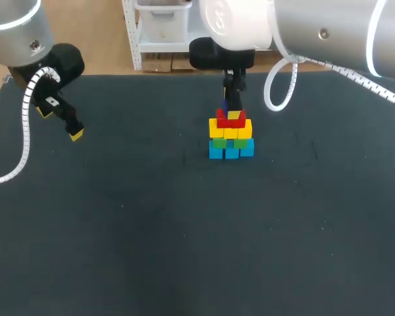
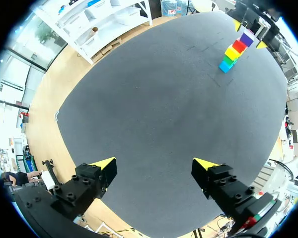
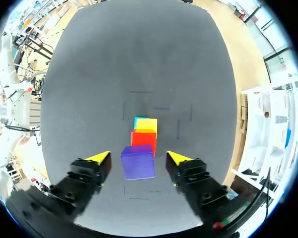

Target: Place the blue cubes, place green cubes on the blue cubes, place the yellow cubes on the green cubes, then place the red cubes on the yellow cubes, and place purple cube on the red cubes.

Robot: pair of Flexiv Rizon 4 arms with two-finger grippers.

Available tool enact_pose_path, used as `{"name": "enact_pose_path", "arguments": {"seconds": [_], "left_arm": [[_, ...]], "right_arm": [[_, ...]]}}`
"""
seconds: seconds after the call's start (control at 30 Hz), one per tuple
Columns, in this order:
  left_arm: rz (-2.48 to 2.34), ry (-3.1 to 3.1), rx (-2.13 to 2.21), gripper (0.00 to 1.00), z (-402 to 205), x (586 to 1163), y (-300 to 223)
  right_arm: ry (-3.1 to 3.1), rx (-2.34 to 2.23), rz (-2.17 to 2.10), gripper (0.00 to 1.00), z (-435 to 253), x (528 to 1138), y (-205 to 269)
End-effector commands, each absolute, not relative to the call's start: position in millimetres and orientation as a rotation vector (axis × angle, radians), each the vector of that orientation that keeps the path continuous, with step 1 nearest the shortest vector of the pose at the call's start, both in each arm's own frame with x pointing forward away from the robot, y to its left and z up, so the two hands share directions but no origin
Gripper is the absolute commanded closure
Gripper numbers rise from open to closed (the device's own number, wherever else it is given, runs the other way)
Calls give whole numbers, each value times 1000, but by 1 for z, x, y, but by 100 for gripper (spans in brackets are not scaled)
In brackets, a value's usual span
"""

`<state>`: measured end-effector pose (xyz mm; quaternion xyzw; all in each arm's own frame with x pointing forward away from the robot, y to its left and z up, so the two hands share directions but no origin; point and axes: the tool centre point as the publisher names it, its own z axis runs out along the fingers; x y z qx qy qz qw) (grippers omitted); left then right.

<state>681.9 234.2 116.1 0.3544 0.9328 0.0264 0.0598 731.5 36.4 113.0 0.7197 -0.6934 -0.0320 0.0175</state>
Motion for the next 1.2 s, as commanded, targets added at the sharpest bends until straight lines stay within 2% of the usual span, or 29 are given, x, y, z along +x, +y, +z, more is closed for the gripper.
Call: {"name": "enact_pose_path", "arguments": {"seconds": [0.03,1.2], "left_arm": [[76,2825,1077,0,116,683,235],[76,2825,1077,0,116,683,235]], "right_arm": [[-2158,2240,-102,0,114,731,35],[-2435,2124,-78,0,138,728,-39]]}}
